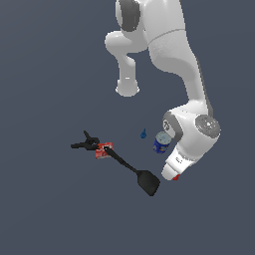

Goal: Pick up a designated object from a clutter of objects.

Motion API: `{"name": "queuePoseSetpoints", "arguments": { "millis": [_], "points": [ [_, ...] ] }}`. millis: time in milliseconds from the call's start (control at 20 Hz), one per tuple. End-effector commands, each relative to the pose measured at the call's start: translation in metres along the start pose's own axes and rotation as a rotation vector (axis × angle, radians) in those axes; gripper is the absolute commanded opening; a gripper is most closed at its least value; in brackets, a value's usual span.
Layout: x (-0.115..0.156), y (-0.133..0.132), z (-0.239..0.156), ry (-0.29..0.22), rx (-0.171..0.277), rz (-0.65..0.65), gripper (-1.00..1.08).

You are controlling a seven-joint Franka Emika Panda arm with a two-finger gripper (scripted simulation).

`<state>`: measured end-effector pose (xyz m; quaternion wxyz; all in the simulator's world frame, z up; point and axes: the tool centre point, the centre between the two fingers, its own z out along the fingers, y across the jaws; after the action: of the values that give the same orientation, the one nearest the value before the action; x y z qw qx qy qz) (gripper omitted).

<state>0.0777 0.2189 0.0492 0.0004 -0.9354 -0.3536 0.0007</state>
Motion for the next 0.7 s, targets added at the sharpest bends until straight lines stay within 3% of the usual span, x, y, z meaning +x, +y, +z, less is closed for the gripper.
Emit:
{"name": "queuePoseSetpoints", "arguments": {
  "millis": [0, 650],
  "points": [
    [-0.001, 0.000, -0.003, 0.001, -0.001, 0.000, -1.00],
    [-0.036, -0.005, -0.048, 0.001, -0.002, 0.001, -1.00]
  ]
}}
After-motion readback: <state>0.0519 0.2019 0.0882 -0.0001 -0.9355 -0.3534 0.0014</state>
